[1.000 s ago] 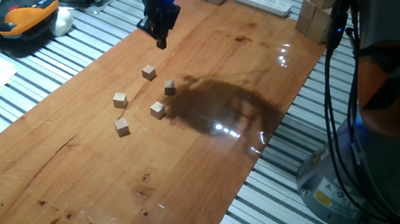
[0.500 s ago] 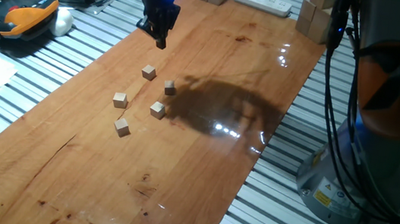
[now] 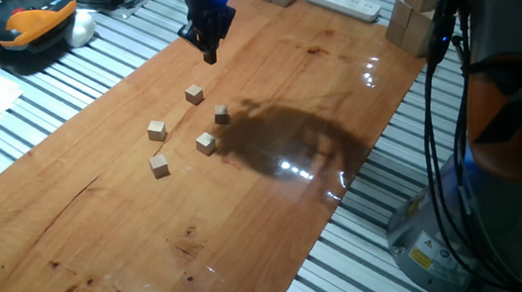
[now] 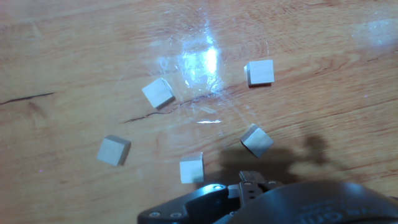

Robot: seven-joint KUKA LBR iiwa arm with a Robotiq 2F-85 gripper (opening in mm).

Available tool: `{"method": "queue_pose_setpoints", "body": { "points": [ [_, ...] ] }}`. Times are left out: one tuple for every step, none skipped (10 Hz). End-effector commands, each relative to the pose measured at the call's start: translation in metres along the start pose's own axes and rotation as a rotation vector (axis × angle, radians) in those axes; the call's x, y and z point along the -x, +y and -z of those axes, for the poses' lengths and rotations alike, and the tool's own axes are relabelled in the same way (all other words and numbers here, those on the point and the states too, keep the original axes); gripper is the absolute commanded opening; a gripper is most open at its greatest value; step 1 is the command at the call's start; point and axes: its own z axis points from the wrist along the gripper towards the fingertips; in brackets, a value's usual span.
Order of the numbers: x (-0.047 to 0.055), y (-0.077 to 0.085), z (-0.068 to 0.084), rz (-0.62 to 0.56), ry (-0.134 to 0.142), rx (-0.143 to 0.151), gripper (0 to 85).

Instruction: Stack the blocks in a vertical line of five

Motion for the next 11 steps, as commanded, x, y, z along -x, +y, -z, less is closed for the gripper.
{"method": "queue_pose_setpoints", "body": {
  "points": [
    [0.0, 0.0, -0.001, -0.007, 0.01, -0.003, 0.0],
    [0.0, 0.0, -0.001, -0.01, 0.009, -0.012, 0.0],
    [0.0, 0.0, -0.002, -0.013, 0.007, -0.017, 0.0],
    [0.0, 0.0, -0.003, -0.02, 0.002, -0.018, 0.0],
    [0.001, 0.0, -0.004, -0.029, -0.005, -0.022, 0.0],
    [0.001, 0.0, -0.005, -0.041, -0.01, -0.024, 0.0],
    [0.001, 0.0, -0.006, -0.058, -0.013, -0.024, 0.0],
    [0.001, 0.0, -0.006, -0.081, -0.014, -0.028, 0.0],
    [0.001, 0.001, -0.007, -0.136, -0.014, -0.021, 0.0],
    [0.002, 0.001, -0.009, -0.181, -0.01, 0.0, 0.0],
    [0.003, 0.002, -0.012, -0.225, -0.016, 0.019, 0.0]
  ]
}}
